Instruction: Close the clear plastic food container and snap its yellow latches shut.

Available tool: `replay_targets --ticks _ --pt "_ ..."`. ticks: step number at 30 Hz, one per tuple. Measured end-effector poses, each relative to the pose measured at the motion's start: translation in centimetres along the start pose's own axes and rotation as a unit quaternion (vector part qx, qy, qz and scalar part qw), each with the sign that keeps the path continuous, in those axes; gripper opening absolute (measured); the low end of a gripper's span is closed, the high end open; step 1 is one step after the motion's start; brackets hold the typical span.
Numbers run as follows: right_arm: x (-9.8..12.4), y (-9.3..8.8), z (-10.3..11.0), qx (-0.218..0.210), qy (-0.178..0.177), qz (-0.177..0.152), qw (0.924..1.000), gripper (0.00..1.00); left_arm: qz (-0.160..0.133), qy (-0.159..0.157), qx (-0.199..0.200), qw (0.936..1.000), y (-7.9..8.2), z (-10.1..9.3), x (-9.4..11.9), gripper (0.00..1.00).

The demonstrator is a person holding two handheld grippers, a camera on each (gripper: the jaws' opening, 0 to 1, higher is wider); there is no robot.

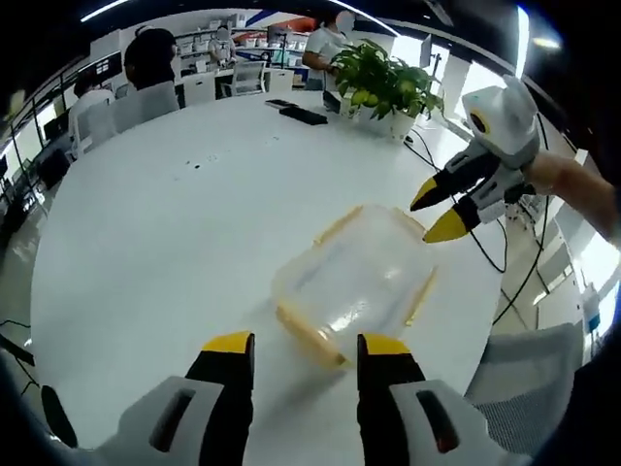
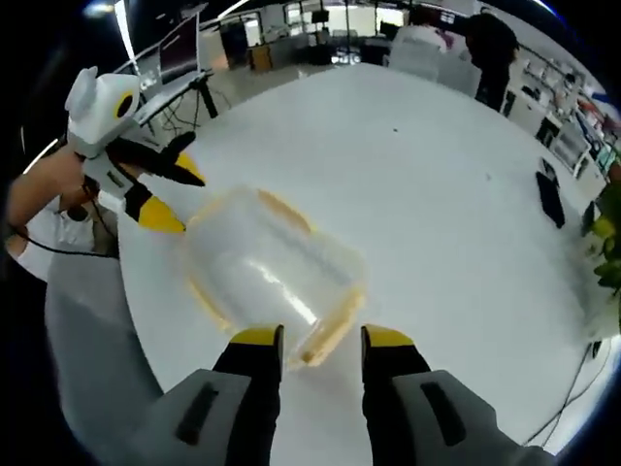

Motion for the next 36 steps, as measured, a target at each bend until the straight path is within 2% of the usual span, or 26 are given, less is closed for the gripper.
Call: replay_targets --ticks 8,12,23,28,35,36 --pt "-0.4 0.1 0.4 -0.031 0.015 -0.001 0.9994 0.3 0.005 -0.013 0.023 0.9996 -0.2 -0.2 -0.8 0.35" --pt "-0.5 0.0 0.5 -0.037 0.021 0.001 0.9991 0.33 0.006 -0.032 0.04 0.9986 -0.1 -0.6 -1.4 0.34" --pt "-0.7 0.0 0.3 -0.057 0.029 0.006 0.9979 0.35 0.005 -0.047 0.07 0.9964 -0.1 -0.7 -1.9 0.36" --pt "-1.0 -0.1 0.5 -0.072 0.035 0.004 0.9968 0.38 0.009 -0.05 0.07 0.9963 -0.1 -0.8 -2.1 0.37" --pt "-1.8 0.0 1.0 -0.107 0.051 0.02 0.9927 0.45 0.013 -0.053 0.069 0.9961 0.0 -0.9 -2.2 0.37" --pt "-1.8 -0.2 1.6 -0.108 0.071 0.031 0.9911 0.45 0.013 -0.058 0.068 0.9959 0.1 -1.0 -2.4 0.37"
Point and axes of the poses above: the point that each gripper's makers call its tool centre point, and the gripper's own axes: x roughly backward along the fingers, z roughly to its left, y roughly out of its top, the point moved 8 cm from there along x, roughly backward along the fingers, and after that the axes turned 9 degrees about -y, right-handed, at the moved point
